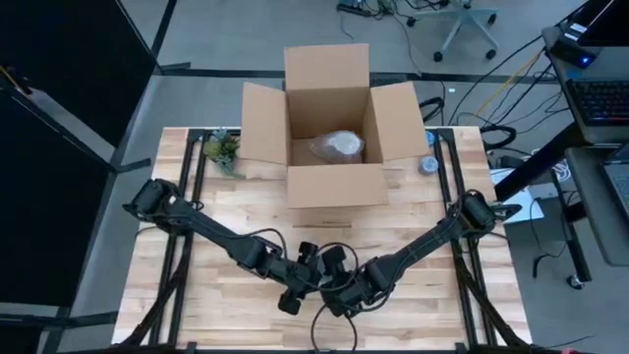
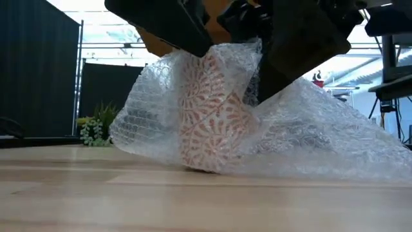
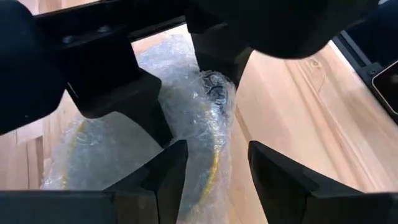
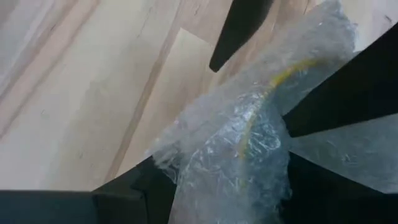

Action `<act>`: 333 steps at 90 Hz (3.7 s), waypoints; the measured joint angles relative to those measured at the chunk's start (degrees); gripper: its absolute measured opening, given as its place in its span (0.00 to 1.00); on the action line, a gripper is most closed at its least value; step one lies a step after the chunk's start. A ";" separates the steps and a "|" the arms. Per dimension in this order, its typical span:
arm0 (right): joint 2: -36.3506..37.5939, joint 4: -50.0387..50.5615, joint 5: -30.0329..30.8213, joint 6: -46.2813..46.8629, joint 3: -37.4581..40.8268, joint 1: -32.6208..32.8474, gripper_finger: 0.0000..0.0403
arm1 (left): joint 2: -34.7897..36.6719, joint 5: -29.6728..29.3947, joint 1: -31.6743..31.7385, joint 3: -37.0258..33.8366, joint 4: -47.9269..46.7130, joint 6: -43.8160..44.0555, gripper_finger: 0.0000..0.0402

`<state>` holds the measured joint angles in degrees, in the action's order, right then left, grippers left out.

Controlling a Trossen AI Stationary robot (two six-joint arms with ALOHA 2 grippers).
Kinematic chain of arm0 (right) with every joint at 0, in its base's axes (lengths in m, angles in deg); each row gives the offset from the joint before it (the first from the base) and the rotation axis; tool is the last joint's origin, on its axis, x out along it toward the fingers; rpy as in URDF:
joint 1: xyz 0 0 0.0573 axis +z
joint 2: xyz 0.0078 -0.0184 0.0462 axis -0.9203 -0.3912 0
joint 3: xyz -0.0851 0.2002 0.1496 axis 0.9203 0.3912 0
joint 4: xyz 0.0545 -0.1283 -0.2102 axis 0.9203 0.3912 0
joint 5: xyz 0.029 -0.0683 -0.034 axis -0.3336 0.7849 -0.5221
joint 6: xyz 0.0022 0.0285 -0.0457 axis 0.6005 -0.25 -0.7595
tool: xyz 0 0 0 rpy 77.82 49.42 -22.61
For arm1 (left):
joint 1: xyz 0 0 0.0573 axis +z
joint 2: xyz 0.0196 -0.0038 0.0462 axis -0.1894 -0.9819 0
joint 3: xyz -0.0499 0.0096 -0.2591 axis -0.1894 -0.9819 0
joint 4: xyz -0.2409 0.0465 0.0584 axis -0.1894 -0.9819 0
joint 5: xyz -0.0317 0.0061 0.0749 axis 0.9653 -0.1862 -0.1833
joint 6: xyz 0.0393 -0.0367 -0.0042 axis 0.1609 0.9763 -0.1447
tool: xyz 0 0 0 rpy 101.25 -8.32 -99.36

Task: Wrap mug
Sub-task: Wrap the orange mug with bubble wrap

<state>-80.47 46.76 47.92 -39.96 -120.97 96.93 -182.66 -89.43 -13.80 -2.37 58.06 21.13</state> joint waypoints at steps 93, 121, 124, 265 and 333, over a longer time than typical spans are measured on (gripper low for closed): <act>-0.02 11.00 -0.50 -0.11 -8.39 0.44 0.50 | -4.02 0.83 0.71 -0.59 3.27 -2.73 0.40; 0.17 17.43 0.00 2.42 -15.30 1.40 0.50 | -4.15 0.92 0.75 -0.61 2.97 -2.54 0.40; 0.17 17.13 -0.16 2.55 -15.30 1.67 0.50 | -4.15 0.94 0.75 -0.65 2.85 -2.54 0.40; -5.46 11.11 2.08 3.25 -10.75 1.55 0.50 | -1.74 0.22 0.69 2.61 -0.90 -0.55 0.40; -1.85 11.94 1.40 3.30 -10.78 1.88 0.50 | -5.92 1.83 1.35 0.24 3.46 0.32 0.40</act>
<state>-82.32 58.70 49.32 -36.66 -131.75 98.81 -188.59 -87.61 -12.45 -2.13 61.53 21.45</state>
